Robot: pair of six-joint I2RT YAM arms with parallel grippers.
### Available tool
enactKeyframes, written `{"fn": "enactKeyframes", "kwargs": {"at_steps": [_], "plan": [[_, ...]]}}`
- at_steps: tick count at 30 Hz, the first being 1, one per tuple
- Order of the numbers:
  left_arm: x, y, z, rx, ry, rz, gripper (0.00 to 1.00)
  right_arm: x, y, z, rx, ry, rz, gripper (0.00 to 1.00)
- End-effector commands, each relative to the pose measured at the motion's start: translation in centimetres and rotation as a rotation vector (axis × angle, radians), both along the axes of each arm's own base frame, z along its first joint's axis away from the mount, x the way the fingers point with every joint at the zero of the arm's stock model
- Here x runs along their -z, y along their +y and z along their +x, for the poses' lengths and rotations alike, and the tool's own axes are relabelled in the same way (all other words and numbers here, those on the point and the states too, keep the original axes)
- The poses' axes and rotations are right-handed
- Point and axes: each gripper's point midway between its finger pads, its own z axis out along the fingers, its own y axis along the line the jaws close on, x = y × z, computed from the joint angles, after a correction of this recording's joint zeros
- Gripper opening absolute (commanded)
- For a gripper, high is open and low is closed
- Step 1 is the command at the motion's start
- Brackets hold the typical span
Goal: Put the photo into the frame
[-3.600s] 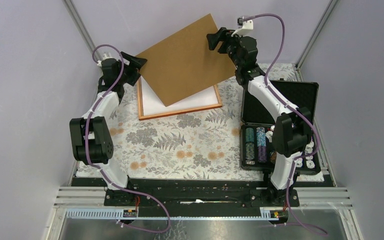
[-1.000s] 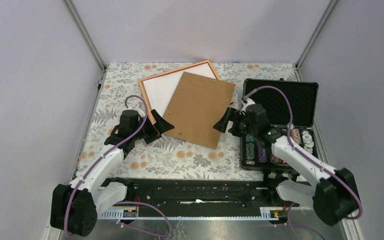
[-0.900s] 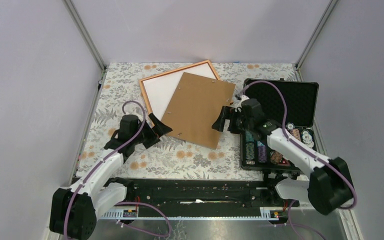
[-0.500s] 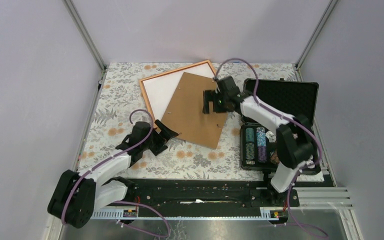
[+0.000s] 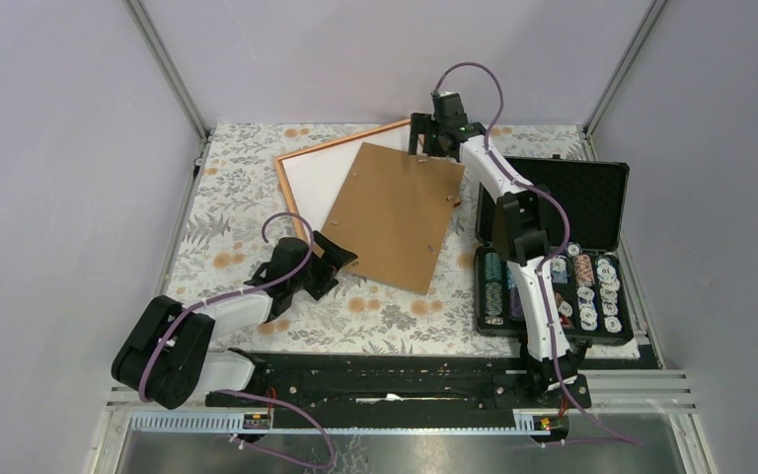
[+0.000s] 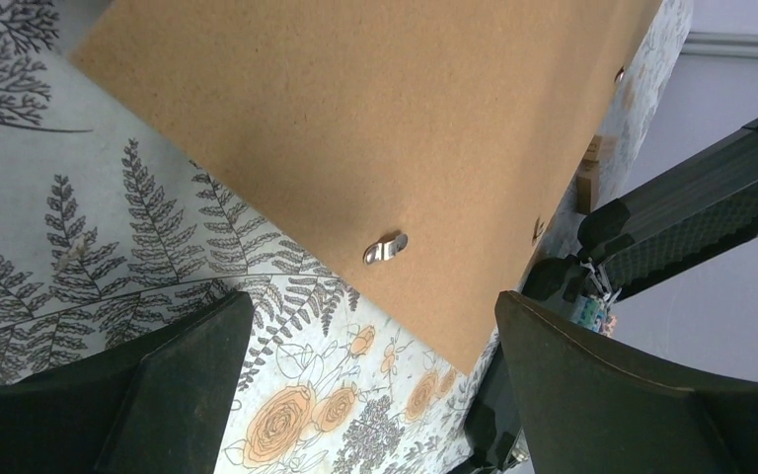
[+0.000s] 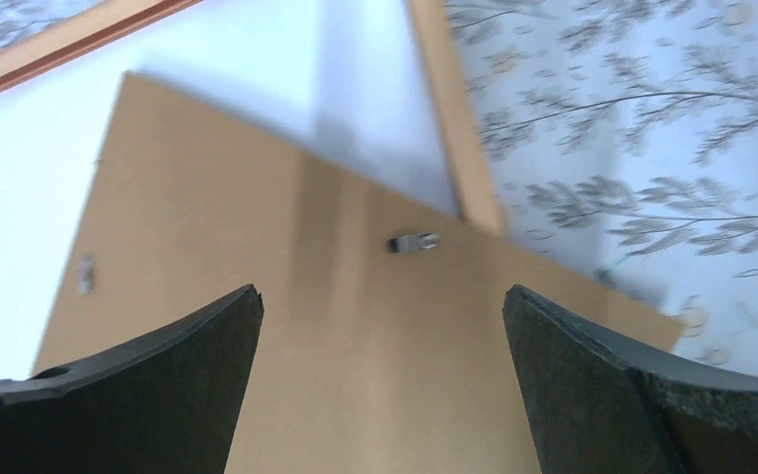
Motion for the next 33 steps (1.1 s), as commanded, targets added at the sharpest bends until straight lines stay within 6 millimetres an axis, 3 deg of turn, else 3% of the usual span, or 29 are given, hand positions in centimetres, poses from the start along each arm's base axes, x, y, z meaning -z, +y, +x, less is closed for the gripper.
{"fn": "enactKeyframes", "kwargs": {"at_steps": [1, 5, 9, 16, 33], "plan": [[0.4, 0.7, 1.0, -0.056, -0.022, 0.034, 0.99, -0.9, -1.8, 2.1, 0.015, -0.067, -0.071, 1.0], [0.4, 0.8, 1.0, -0.059, -0.02, 0.038, 0.99, 0.2, -3.5, 3.3, 0.042, -0.074, -0.102, 1.0], [0.3, 0.9, 1.2, -0.048, -0.026, 0.059, 0.99, 1.8, -4.3, 3.0, 0.051, -0.029, -0.088, 1.0], [-0.6, 0.3, 1.8, -0.02, -0.033, 0.061, 0.99, 2.9, -4.5, 2.1, 0.02, 0.002, -0.104, 1.0], [-1.6, -0.3, 2.6, -0.003, -0.029, 0.059, 0.99, 4.3, -3.1, 3.1, -0.036, -0.005, -0.056, 1.0]]}}
